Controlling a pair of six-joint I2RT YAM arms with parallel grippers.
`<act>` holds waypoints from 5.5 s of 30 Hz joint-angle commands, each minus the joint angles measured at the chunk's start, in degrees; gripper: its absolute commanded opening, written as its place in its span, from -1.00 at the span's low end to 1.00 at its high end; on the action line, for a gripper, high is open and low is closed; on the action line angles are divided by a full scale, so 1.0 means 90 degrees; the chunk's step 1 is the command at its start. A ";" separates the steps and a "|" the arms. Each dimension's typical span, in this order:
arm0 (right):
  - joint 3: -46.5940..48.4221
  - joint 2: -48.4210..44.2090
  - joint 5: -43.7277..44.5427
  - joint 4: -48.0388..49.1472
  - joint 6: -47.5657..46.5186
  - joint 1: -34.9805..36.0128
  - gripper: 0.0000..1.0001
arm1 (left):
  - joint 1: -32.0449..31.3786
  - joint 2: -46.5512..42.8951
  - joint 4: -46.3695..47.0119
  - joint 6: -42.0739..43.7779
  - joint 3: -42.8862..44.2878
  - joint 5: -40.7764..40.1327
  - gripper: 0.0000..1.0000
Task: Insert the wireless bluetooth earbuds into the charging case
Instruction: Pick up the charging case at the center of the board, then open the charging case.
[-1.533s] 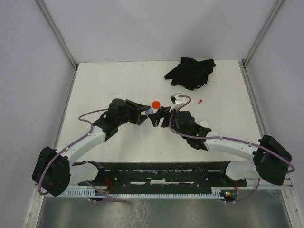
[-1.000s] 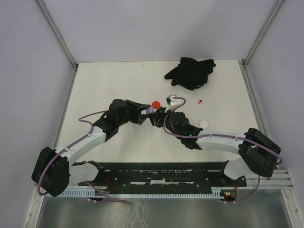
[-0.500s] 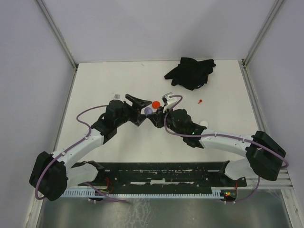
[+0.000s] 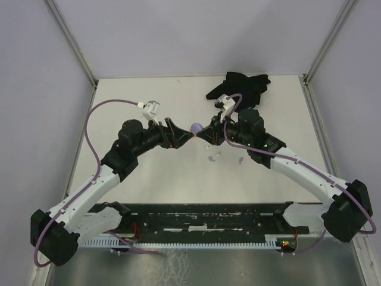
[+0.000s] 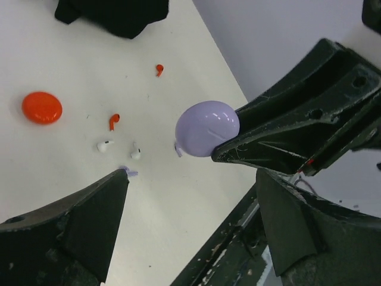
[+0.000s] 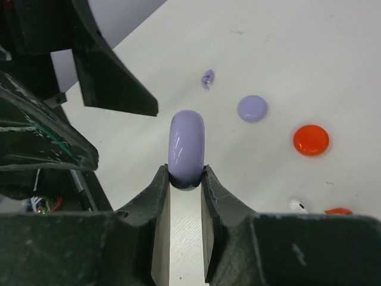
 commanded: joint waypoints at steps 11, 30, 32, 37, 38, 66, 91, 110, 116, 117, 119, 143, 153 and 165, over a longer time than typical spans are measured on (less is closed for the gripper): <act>0.2256 0.0268 -0.2668 -0.2621 -0.1816 -0.0090 -0.93 | 0.0066 0.0260 -0.2042 0.5172 0.2072 0.2915 0.71; 0.2784 0.0507 -0.3352 -0.2991 -0.2180 -0.0090 -0.95 | 0.1070 0.1318 -0.3057 0.5390 0.2999 0.6092 0.43; 0.2796 0.0557 -0.3400 -0.2940 -0.2135 -0.0085 -0.95 | 0.1060 0.1399 -0.3044 0.5329 0.3014 0.6190 0.39; 0.2845 0.0676 -0.3556 -0.2799 -0.2015 -0.0084 -0.95 | 0.1052 0.1526 -0.2879 0.5147 0.3037 0.6377 0.24; 0.2879 0.0703 -0.3579 -0.2799 -0.2009 -0.0090 -0.95 | 0.1041 0.1551 -0.2837 0.5105 0.3032 0.6391 0.20; 0.0993 -0.0548 -0.2875 -0.0059 -0.1750 -0.0309 -0.17 | 0.0979 0.0250 0.0845 0.3561 0.1332 0.4546 -0.95; 0.0587 0.0115 -0.3944 0.2811 -0.0998 -0.0325 -0.03 | 0.0943 0.0517 0.3020 0.2490 0.0930 0.4893 -0.95; 0.0642 0.0285 -0.4002 0.3075 -0.0627 -0.0318 -0.12 | 0.0856 0.0561 0.3023 0.2589 0.0920 0.4729 -0.95; 0.0613 0.0288 -0.3939 0.3238 -0.0504 -0.0324 -0.15 | 0.0797 0.0550 0.3052 0.2609 0.0893 0.4677 -0.95; 0.0615 0.0296 -0.3950 0.3267 -0.0453 -0.0325 -0.17 | 0.0795 0.0551 0.3052 0.2609 0.0883 0.4666 -0.95; 0.0602 0.0311 -0.3968 0.3269 -0.0413 -0.0320 -0.24 | 0.0794 0.0554 0.3057 0.2609 0.0887 0.4649 -0.95; 0.0453 0.0214 -0.4321 0.3008 -0.0502 -0.0325 -0.95 | 0.0790 0.0254 0.1502 0.3263 0.1266 0.3812 0.12; 0.0376 0.0078 -0.4455 0.2301 -0.1094 -0.0320 -0.95 | 0.0794 0.0368 0.1576 0.2686 0.1463 0.3564 0.14; 0.0272 0.0000 -0.4453 0.2003 -0.1554 -0.0322 -0.96 | 0.0874 0.0494 0.1138 0.2416 0.1576 0.3315 0.14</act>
